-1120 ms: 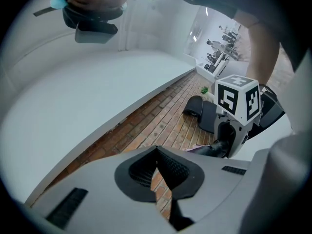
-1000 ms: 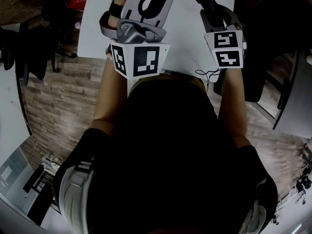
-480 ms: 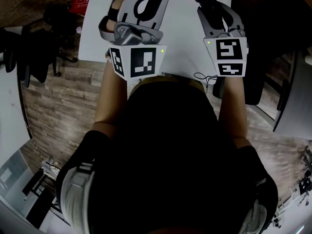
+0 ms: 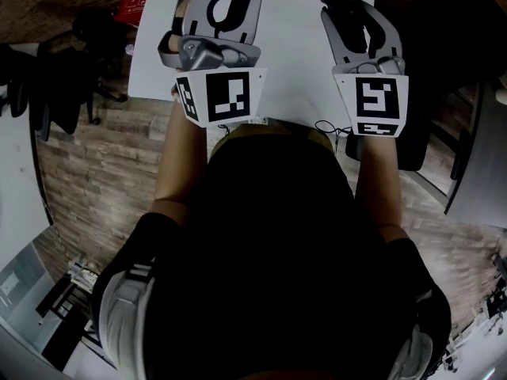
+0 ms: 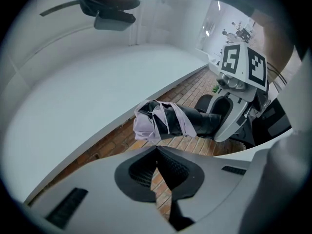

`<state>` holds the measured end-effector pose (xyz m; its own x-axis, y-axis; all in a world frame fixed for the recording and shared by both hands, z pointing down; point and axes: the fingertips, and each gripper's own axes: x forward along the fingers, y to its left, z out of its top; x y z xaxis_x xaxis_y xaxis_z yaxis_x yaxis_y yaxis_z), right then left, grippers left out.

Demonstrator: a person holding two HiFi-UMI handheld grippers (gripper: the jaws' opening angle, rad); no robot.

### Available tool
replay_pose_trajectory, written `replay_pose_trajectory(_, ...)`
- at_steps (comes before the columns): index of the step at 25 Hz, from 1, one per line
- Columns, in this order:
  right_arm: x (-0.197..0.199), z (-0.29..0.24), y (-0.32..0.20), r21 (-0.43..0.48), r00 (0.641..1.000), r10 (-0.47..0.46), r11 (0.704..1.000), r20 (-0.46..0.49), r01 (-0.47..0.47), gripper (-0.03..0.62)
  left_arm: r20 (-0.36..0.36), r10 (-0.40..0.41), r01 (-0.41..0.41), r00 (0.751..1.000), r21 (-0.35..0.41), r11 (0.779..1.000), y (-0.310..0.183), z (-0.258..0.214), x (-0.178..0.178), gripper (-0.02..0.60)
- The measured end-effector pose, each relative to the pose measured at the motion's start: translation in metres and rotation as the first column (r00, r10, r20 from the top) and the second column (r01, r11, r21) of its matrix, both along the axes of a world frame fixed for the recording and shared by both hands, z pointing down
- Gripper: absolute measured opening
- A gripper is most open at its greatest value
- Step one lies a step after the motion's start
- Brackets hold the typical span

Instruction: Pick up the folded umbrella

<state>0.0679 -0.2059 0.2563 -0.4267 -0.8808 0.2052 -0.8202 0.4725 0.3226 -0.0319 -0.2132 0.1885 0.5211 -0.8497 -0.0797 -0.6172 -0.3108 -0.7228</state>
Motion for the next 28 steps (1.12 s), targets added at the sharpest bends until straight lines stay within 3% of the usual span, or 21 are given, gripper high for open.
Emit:
replay_pose_trajectory(16, 0.001, -0.046, 0.013, 0.170, 1.000, -0.003, 0.985, 0.004, 0.003, 0.196, -0.042, 0.038, -0.039, 0.998, -0.033, 0.999, 0.007, 0.004, 0.005, 0.014)
replay_pose_trajectory(28, 0.002, -0.044, 0.012, 0.196, 0.999, 0.009, 0.981, 0.031, -0.015, 0.196, -0.069, 0.057, -0.061, 0.996, -0.049, 0.997, 0.005, 0.002, 0.004, 0.014)
